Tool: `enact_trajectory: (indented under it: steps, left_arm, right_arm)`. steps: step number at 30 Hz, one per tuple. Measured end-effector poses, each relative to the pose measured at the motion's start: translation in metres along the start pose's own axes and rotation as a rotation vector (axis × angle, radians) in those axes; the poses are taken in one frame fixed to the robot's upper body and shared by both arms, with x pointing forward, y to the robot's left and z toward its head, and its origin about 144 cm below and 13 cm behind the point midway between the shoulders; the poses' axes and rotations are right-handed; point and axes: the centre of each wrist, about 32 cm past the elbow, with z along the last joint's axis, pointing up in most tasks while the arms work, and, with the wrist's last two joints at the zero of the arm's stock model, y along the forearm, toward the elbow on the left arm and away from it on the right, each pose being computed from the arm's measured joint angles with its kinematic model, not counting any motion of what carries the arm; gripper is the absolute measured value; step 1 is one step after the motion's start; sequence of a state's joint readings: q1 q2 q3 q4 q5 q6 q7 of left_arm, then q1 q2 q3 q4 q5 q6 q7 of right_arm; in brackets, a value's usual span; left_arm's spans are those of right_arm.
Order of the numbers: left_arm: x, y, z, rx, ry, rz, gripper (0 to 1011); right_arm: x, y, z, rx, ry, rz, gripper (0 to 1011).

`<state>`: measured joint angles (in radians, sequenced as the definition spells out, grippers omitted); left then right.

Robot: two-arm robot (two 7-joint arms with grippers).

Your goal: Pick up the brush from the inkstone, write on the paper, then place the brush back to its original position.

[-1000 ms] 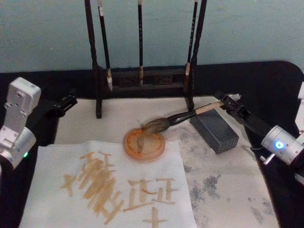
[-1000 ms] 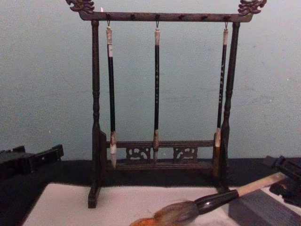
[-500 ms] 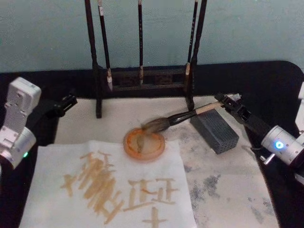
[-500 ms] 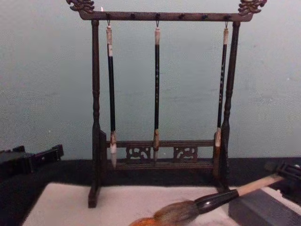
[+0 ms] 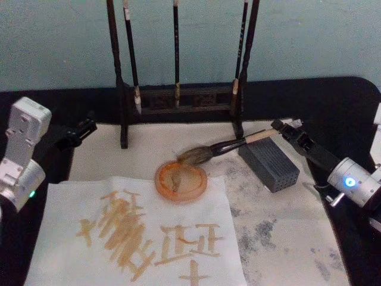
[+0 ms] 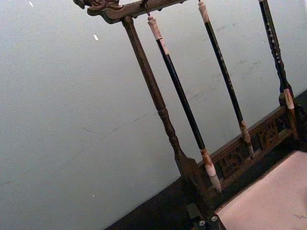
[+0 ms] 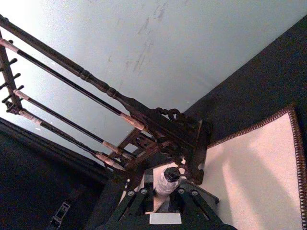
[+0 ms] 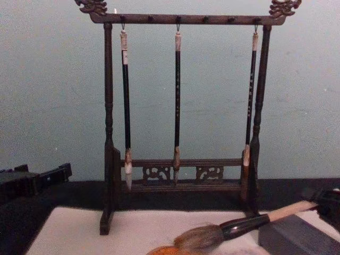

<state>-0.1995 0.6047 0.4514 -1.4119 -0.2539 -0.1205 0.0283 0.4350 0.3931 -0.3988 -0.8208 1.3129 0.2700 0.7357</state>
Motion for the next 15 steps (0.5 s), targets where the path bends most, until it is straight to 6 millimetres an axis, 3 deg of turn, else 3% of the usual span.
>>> enact_trajectory:
  steps: [15]
  left_arm:
    - [0.0000,0.0000,0.0000,0.000,0.000,0.000,1002]
  right_arm:
    - [0.0002,-0.0003,0.0000,0.001,0.001,0.000,179]
